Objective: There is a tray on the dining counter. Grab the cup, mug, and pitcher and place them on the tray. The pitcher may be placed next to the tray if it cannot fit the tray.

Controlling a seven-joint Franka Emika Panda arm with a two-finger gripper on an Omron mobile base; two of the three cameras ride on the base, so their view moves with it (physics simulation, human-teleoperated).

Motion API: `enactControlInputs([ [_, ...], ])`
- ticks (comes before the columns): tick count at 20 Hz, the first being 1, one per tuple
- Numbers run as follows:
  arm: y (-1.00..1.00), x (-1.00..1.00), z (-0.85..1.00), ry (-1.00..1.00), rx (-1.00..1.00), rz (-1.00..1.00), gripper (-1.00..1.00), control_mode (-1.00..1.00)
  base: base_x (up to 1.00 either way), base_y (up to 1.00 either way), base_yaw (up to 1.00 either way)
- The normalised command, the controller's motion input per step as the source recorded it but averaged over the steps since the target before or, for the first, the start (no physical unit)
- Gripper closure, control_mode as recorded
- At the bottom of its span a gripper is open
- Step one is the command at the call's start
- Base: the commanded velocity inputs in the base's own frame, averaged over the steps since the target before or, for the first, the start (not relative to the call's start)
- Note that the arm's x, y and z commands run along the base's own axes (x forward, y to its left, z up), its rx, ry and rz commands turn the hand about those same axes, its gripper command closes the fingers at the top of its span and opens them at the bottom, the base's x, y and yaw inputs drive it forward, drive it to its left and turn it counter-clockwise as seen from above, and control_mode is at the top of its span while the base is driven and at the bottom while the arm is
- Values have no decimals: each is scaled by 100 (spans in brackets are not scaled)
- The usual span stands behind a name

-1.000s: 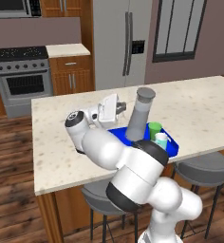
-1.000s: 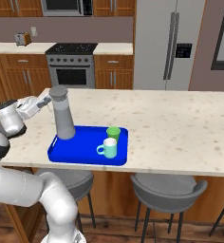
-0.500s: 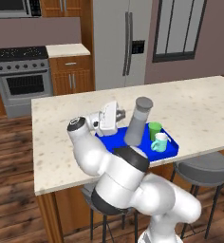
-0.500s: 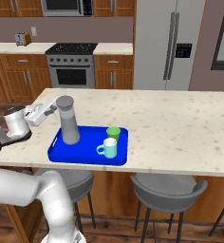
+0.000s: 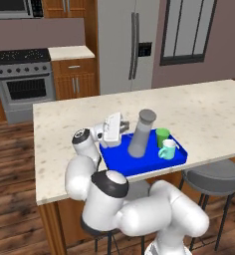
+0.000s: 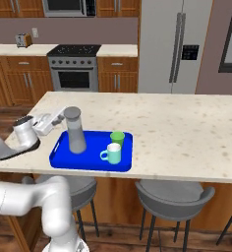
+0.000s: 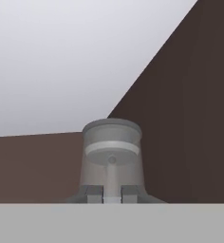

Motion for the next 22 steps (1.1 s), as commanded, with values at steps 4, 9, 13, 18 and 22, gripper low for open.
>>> enactControlInputs([
  [4,0,8,-33,0,0,0,100,-100,0,0,0],
  [9,0,18,-24,0,0,0,100,-100,0,0,0],
  [13,0,31,-20,0,0,1,100,-100,0,0,0],
  [18,0,34,-21,1,0,6,100,-100,0,0,0],
  [22,0,35,-27,3,0,8,100,-100,0,0,0],
])
